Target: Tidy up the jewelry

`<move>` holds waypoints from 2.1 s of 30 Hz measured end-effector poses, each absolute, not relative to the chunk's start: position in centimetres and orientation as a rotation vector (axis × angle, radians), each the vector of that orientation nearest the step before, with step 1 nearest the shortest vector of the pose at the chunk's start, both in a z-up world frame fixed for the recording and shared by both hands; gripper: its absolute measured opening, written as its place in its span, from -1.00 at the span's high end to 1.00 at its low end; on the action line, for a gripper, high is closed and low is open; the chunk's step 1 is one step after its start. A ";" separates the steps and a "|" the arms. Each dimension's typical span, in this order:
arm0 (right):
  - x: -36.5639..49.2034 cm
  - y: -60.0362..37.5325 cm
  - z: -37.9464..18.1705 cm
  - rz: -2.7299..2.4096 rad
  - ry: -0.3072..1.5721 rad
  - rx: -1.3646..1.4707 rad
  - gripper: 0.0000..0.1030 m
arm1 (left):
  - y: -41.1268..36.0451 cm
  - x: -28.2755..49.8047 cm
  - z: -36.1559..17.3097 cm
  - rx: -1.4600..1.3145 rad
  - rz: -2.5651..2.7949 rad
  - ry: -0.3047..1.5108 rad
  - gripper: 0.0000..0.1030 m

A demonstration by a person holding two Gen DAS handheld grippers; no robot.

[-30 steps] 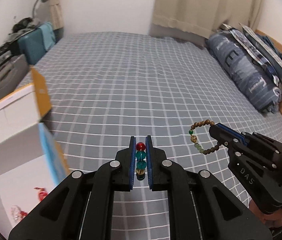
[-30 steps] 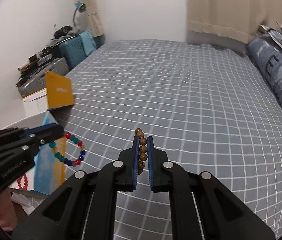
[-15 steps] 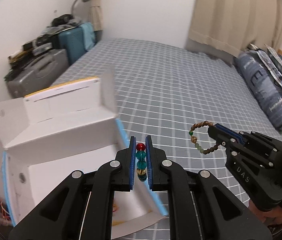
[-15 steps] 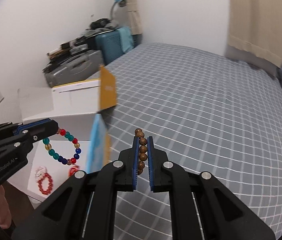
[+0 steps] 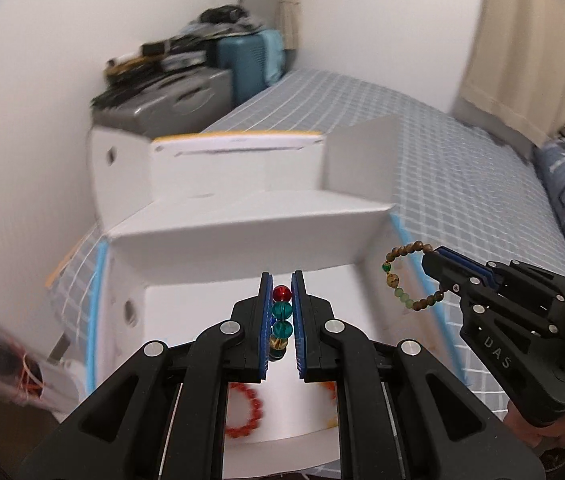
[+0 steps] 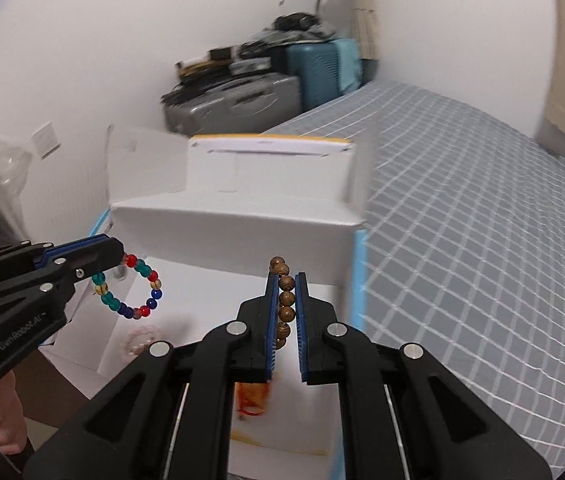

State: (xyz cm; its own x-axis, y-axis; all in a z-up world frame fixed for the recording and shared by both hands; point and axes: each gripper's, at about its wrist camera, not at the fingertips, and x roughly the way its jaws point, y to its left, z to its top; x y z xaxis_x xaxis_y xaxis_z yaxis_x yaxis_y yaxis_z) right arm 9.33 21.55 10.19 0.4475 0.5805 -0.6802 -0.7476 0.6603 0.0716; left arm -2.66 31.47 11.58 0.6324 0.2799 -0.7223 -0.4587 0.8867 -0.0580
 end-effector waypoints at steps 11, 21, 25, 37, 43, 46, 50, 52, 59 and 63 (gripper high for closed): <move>8.5 27.4 4.0 0.845 0.921 -0.343 0.85 | 37.0 -5.3 5.9 -0.333 0.515 0.887 0.82; 9.7 28.0 0.8 0.801 1.033 -0.383 0.85 | 38.4 -4.9 1.9 -0.365 0.545 0.994 0.82; 9.5 27.8 1.1 0.801 1.021 -0.383 0.80 | 38.2 -4.9 2.2 -0.349 0.569 0.983 0.78; 7.6 24.4 6.1 0.821 0.818 -0.252 -0.80 | 36.0 -7.7 6.2 -0.287 0.624 0.837 -0.38; 5.6 21.9 8.3 0.804 0.698 -0.226 -0.85 | 33.8 -10.4 8.1 -0.265 0.614 0.740 -0.74; 4.6 20.3 8.8 0.800 0.674 -0.204 -0.85 | 32.8 -11.8 8.6 -0.253 0.611 0.709 -0.89; 3.2 18.8 8.8 0.779 0.647 -0.183 -0.85 | 31.5 -13.2 8.6 -0.244 0.603 0.698 -0.89; 2.3 18.0 8.6 0.769 0.630 -0.189 -0.86 | 30.9 -13.7 8.5 -0.235 0.599 0.698 -0.89; 0.2 16.2 7.8 0.754 0.591 -0.177 -0.85 | 29.7 -15.2 7.6 -0.221 0.582 0.706 -0.89; -0.3 15.5 7.2 0.750 0.609 -0.163 -0.85 | 29.4 -15.8 7.3 -0.226 0.577 0.707 -0.89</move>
State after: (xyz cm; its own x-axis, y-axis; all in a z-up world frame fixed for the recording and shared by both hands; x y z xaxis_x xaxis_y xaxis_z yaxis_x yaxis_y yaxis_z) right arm -0.26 15.51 7.18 0.5696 0.5897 -0.5726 -0.6813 0.7284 0.0724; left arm -15.76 29.41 7.26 0.6139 0.4213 -0.6675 -0.5694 0.8220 -0.0049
